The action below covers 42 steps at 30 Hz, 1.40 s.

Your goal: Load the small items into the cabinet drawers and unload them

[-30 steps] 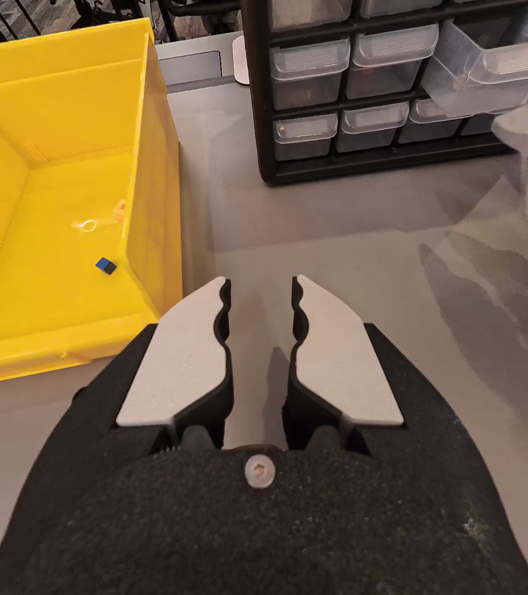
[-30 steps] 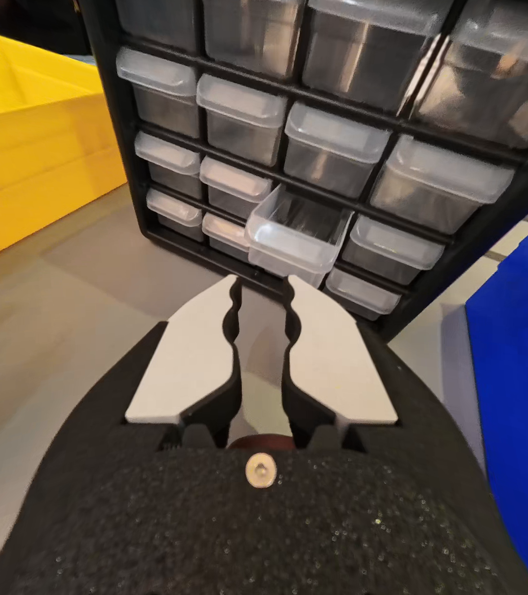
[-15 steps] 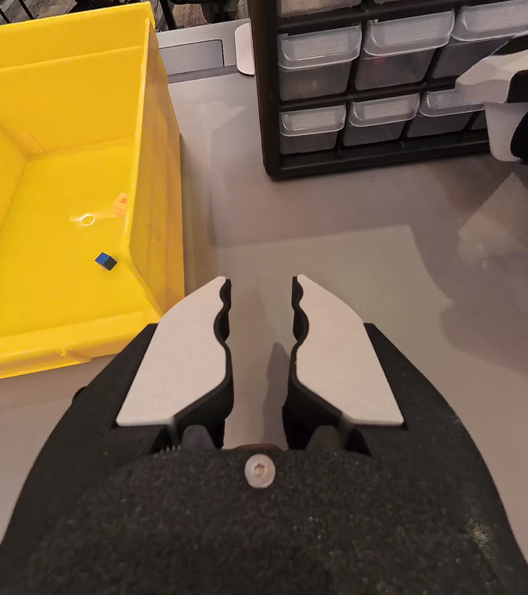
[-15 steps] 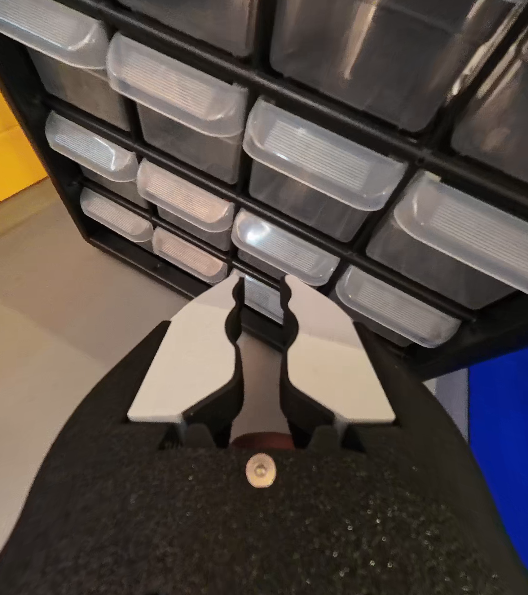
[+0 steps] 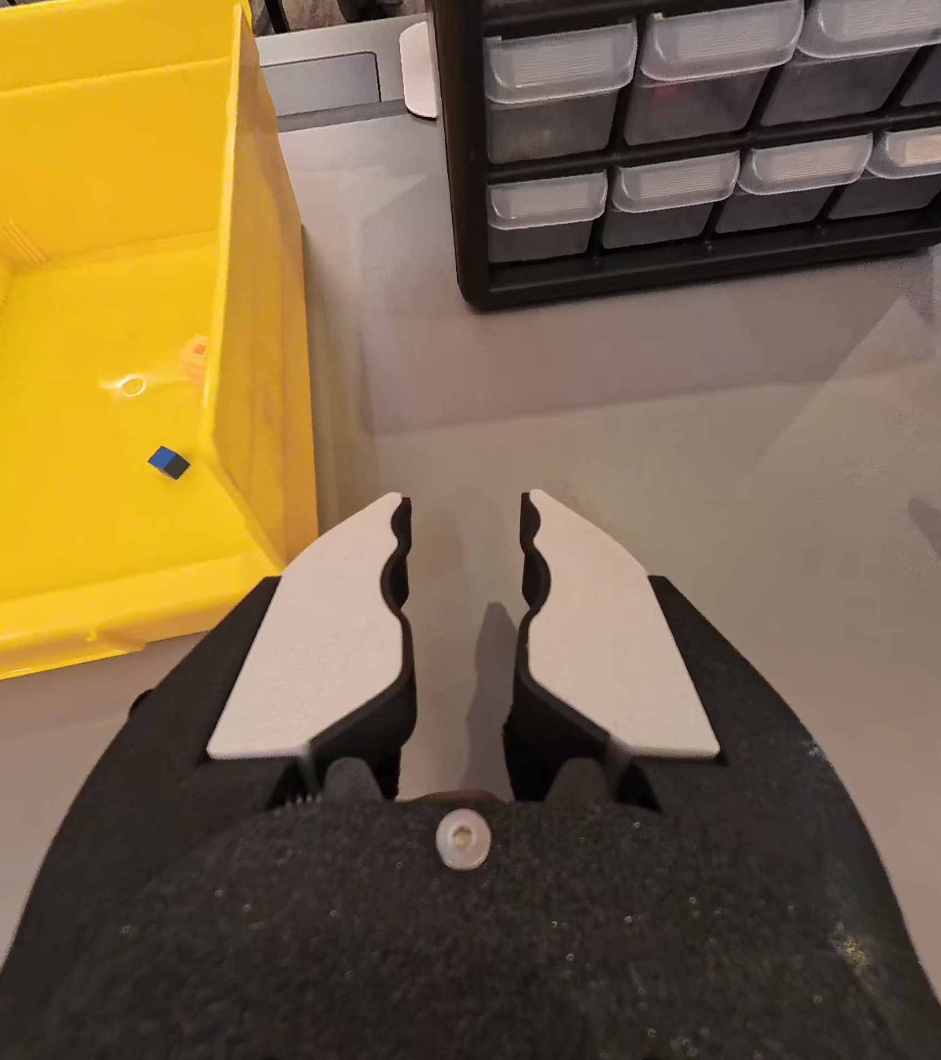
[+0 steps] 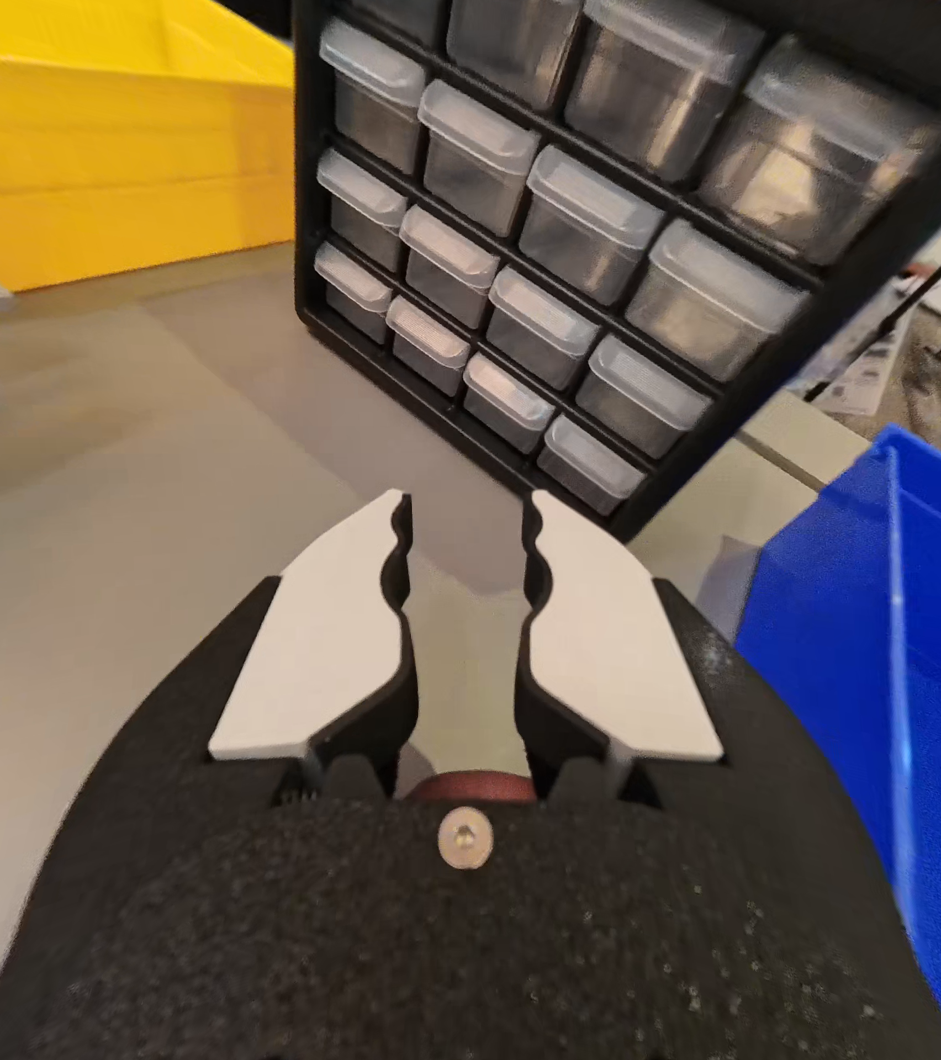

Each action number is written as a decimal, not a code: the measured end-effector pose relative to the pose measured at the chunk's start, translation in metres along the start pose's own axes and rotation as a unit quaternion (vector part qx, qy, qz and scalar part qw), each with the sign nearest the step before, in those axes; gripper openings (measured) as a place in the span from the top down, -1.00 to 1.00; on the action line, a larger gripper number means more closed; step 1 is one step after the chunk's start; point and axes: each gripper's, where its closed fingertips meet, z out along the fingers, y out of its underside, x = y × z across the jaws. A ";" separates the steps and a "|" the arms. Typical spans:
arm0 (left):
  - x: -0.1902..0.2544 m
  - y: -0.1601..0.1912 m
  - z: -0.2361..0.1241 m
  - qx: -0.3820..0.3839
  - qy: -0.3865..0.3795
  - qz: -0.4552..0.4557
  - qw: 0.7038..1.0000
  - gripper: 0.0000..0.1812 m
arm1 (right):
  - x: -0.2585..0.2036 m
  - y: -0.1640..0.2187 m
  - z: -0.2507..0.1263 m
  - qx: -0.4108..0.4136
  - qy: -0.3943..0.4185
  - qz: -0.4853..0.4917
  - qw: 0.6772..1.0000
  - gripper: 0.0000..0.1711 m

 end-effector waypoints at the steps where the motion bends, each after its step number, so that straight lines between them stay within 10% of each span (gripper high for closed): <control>1: 0.000 0.001 0.000 -0.001 0.000 0.000 1.000 0.60 | 0.000 0.002 -0.010 0.012 0.005 0.001 1.000 0.58; 42: -0.004 0.014 0.008 -0.027 -0.004 -0.023 0.999 0.61 | 0.011 0.045 -0.054 -0.042 0.170 -0.238 0.955 0.64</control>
